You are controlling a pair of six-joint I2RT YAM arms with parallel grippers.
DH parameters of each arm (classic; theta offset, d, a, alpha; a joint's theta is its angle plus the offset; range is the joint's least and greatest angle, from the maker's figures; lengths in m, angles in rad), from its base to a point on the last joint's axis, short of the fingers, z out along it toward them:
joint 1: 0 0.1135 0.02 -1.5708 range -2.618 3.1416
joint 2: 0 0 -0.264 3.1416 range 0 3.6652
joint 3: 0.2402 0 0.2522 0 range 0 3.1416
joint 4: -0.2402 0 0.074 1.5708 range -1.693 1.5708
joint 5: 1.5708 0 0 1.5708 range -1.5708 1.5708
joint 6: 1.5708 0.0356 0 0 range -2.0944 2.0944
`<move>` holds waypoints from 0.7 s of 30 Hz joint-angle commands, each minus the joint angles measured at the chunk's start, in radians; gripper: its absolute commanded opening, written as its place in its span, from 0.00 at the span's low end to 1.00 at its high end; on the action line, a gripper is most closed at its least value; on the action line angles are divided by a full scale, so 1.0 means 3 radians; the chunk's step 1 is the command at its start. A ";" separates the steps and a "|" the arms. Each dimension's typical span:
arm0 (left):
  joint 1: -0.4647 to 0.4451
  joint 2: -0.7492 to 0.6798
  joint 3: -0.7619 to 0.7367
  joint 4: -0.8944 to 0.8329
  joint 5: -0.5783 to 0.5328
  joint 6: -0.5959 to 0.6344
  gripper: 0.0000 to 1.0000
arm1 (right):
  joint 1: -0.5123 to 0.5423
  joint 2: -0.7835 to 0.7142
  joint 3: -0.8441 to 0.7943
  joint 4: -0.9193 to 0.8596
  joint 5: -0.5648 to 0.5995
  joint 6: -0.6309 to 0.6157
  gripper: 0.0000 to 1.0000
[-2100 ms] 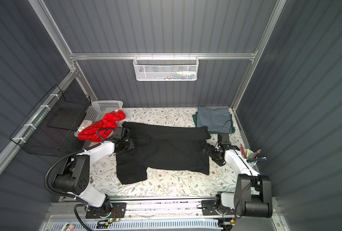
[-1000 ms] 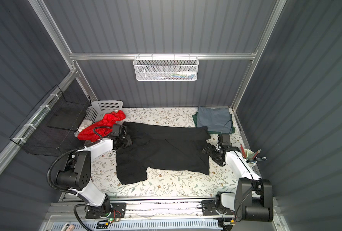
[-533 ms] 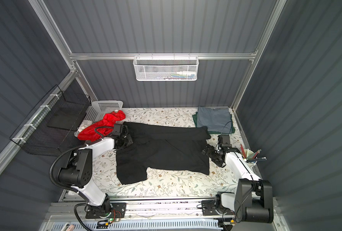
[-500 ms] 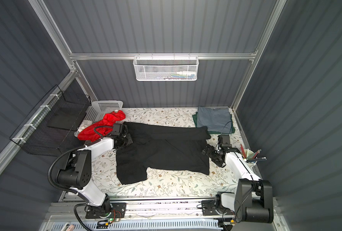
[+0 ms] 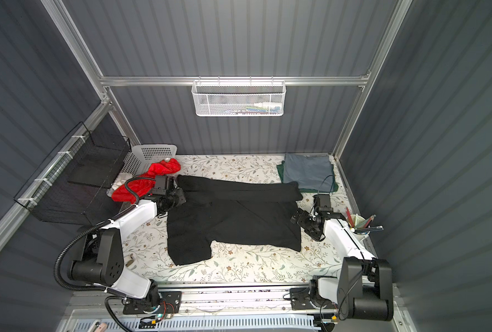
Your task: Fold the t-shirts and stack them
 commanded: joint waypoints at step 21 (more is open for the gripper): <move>0.0035 -0.1345 -0.0947 -0.0480 0.0065 -0.0171 0.99 | -0.0016 -0.0146 -0.0379 -0.0050 -0.0093 0.0116 0.97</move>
